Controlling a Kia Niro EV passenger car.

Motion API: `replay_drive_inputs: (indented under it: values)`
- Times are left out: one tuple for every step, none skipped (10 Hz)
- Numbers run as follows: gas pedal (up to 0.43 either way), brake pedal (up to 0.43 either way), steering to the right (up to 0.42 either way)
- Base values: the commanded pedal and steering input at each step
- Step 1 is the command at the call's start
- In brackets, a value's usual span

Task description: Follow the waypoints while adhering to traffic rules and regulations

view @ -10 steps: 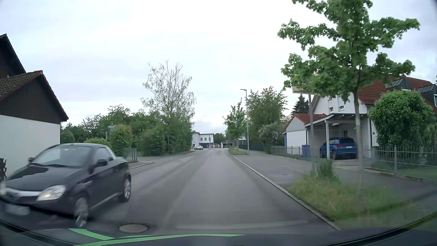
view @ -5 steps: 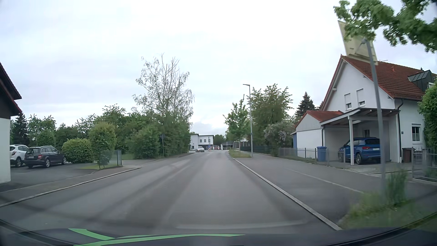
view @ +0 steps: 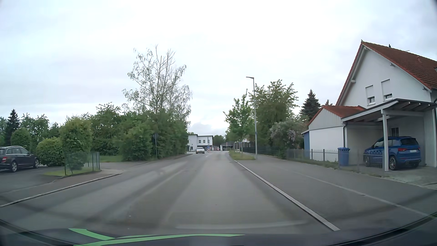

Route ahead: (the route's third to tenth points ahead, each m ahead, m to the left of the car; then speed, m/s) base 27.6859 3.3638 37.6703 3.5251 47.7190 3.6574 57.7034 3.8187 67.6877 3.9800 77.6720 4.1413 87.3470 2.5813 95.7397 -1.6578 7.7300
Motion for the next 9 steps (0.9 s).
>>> replay_drive_inputs:
  values:
    - [0.079, 0.000, 0.004]
    - [0.087, 0.000, 0.004]
    - [0.098, 0.000, 0.004]
    - [0.098, 0.000, 0.004]
    - [0.110, 0.000, 0.002]
    - [0.130, 0.000, 0.001]
    - [0.138, 0.000, 0.001]
    - [0.138, 0.000, 0.001]
    - [0.150, 0.000, 0.001]
